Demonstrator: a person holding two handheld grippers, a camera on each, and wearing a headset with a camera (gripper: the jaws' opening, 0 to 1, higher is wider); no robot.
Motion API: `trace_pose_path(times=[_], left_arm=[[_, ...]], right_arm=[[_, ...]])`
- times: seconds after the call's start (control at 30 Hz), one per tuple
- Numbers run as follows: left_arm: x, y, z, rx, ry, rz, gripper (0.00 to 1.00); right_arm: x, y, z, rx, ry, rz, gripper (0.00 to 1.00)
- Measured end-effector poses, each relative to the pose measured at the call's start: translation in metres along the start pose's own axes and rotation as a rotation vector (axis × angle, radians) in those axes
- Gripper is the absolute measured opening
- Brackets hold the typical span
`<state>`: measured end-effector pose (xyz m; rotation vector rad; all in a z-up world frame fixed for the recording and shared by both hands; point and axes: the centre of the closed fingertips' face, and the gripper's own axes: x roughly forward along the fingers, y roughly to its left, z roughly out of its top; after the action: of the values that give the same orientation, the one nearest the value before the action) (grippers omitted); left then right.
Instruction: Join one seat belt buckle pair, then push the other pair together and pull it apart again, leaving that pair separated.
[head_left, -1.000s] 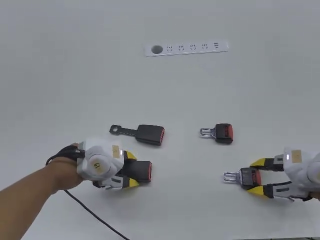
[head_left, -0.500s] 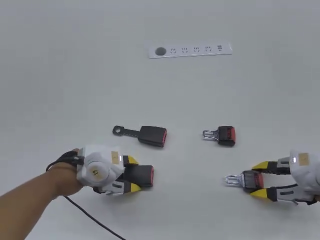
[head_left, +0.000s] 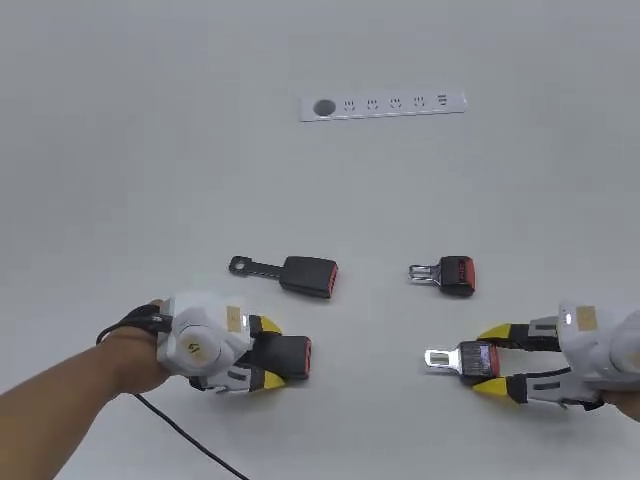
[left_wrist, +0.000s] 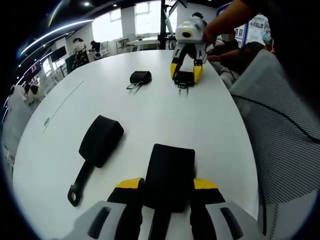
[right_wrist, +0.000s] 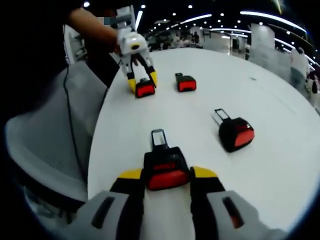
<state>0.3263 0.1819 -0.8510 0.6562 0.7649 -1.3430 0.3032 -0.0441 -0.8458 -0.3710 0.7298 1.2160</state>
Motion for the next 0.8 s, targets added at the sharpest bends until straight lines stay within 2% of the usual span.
trace_pose_path(times=[0.33, 0.8], left_arm=[[0.000, 0.000, -0.001, -0.009, 0.002, -0.003, 0.38], [0.000, -0.001, 0.000, -0.013, 0.006, -0.005, 0.38]], right_arm=[[0.015, -0.005, 0.009, 0.010, -0.054, -0.015, 0.35], [0.048, 0.007, 0.037, 0.007, -0.103, 0.009, 0.35]])
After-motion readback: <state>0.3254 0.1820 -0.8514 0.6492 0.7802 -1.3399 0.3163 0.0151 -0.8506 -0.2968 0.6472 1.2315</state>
